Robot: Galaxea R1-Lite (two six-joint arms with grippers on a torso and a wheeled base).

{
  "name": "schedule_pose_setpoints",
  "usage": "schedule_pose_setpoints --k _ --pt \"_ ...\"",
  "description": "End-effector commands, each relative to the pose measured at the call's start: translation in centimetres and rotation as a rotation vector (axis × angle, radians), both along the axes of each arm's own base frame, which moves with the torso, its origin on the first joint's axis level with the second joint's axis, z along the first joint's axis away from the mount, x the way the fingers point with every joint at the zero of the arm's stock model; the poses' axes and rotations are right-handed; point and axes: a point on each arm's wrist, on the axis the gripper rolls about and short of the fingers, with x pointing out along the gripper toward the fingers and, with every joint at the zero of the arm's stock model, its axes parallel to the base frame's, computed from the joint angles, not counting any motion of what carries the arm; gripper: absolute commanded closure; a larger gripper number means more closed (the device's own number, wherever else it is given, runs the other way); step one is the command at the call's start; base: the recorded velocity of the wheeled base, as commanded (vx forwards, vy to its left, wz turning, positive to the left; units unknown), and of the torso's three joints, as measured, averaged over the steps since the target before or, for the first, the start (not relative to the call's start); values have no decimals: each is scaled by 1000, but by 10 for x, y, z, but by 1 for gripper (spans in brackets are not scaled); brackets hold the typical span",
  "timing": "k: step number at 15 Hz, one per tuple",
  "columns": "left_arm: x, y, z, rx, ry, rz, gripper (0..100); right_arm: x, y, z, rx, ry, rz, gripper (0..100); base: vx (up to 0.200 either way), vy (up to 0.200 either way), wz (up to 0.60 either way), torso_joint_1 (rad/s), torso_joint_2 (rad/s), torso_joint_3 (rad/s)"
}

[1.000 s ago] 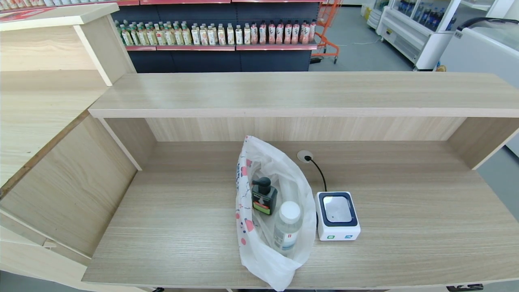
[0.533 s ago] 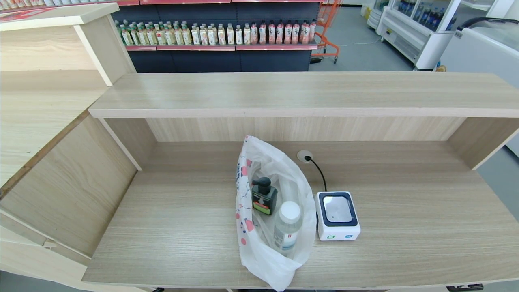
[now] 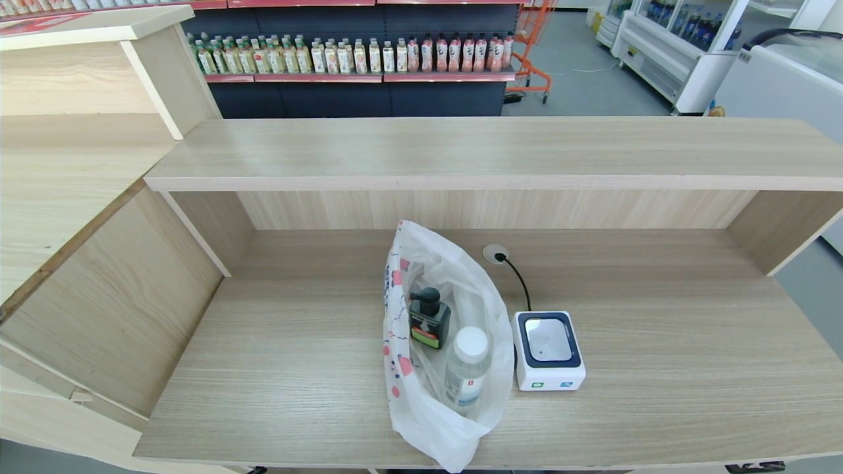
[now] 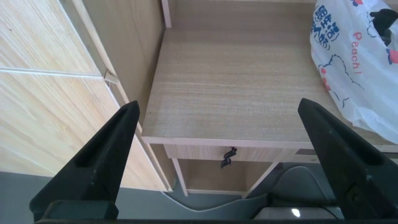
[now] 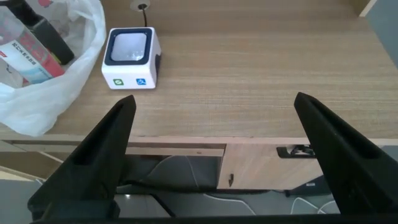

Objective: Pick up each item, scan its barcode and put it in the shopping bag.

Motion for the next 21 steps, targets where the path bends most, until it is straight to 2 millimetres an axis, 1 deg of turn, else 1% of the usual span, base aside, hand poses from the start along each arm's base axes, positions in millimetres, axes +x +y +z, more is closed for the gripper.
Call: schedule_pose_setpoints --k 1,10,15,18,20,21 --pt "0 0 0 1 0 0 0 0 0 0 -1 5 0 0 0 -200 0 -2 2 2" --pt "0 0 0 0 0 0 0 0 0 0 -3 5 0 0 0 -200 0 3 1 2" --pt "0 0 0 3 0 -1 0 0 0 0 -1 5 2 0 0 0 0 0 0 0" --pt "0 0 0 0 0 0 0 0 0 0 1 5 2 0 200 0 0 -1 2 4" --pt "0 0 0 1 0 0 0 0 0 0 4 5 0 0 0 0 0 0 0 0" --pt "0 0 0 1 0 0 0 0 0 0 4 5 0 100 0 0 0 0 0 0"
